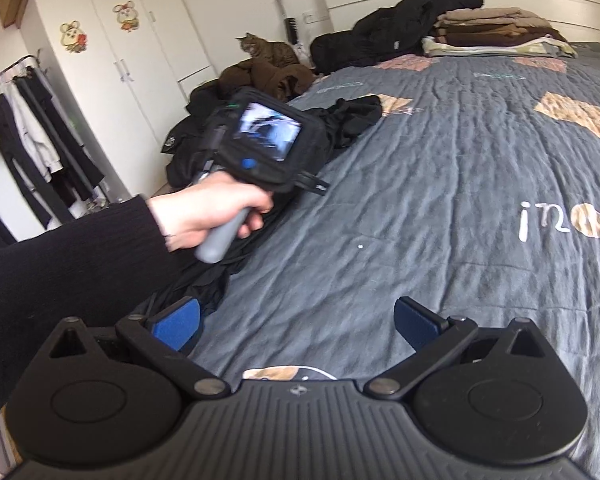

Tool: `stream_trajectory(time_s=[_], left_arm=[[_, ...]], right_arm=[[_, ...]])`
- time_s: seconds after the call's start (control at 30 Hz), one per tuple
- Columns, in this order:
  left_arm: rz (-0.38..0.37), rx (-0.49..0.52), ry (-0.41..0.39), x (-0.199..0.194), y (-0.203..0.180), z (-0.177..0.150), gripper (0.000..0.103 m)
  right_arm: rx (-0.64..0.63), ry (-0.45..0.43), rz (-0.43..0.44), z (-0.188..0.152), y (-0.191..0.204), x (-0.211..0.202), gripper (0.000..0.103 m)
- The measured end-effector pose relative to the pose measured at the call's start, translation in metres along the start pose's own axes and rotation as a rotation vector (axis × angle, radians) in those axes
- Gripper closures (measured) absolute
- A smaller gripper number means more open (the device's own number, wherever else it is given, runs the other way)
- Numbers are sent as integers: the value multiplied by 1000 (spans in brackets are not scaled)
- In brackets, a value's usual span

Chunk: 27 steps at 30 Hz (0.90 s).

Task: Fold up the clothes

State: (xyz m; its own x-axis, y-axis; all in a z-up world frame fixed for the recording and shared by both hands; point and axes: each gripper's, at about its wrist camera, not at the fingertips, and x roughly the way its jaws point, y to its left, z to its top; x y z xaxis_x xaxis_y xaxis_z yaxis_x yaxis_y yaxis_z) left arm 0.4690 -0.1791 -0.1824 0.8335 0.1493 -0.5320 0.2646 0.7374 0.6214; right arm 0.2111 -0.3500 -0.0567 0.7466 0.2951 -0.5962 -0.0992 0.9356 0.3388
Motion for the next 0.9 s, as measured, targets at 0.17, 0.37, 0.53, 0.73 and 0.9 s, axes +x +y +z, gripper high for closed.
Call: stream_trajectory(time_s=[0.17,0.37,0.53,0.73,0.9], left_arm=[[10,16,39,20,-5,0,38],[-1,-41,79,28,2,3,92],[-65,-119,57,8,25,-4,95],[-160,-179,19,-29,56,-18,95],[-239,-229,-14,-60,82,-30,95]], right_arm=[[-23,16,42,-1,6,-1,0],[-27,9,61,0,8,-4,0],[-19,4,70,0,7,-5,0],[-13,-7,81,1,7,-9,0],[-9,-15,94,3,7,-12,0]])
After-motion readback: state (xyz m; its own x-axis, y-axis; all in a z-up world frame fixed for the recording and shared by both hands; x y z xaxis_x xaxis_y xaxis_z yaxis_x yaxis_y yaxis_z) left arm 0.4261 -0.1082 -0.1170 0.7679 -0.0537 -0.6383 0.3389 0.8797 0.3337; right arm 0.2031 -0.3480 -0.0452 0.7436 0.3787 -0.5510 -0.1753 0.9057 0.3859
